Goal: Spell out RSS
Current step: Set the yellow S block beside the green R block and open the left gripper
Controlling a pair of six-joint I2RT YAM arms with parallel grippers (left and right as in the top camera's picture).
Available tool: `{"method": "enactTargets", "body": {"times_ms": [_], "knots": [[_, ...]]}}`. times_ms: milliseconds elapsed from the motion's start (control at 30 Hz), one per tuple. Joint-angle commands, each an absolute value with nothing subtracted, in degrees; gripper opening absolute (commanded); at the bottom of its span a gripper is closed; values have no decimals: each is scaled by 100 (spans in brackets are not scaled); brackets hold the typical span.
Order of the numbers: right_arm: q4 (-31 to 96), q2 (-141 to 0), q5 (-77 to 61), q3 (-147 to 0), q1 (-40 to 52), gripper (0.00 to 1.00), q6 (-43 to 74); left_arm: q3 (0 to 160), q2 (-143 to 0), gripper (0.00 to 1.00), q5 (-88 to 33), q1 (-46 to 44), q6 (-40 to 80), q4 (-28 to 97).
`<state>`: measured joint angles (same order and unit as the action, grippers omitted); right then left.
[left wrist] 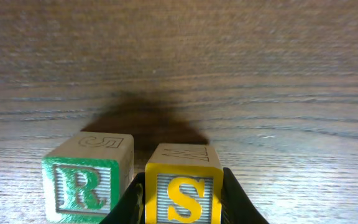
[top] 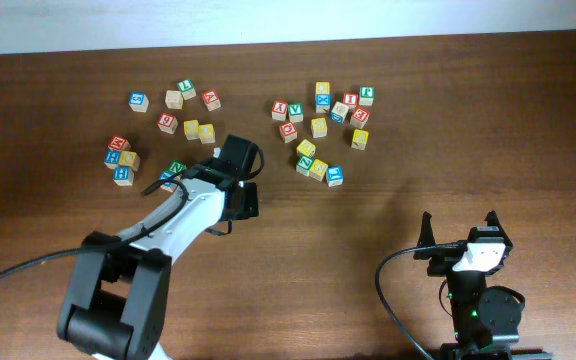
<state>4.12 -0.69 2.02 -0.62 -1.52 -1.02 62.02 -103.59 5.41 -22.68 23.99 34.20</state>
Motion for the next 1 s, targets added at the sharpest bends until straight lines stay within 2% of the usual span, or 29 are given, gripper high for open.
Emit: {"method": "enactTargets", "body": {"times_ms": [0, 467, 567, 967], "knots": [[456, -21, 193, -32, -191, 98, -43, 6154, -10495, 7, 543, -2287, 2309, 3400], [456, -21, 193, -32, -191, 98, -43, 6154, -10492, 11, 694, -2283, 2309, 3301], [456, -21, 193, -32, -191, 98, -43, 6156, -10488, 20, 692, -2283, 2309, 3304], [456, -21, 196, -32, -191, 98, -43, 6283, -10473, 24, 690, -2283, 2309, 3424]]}}
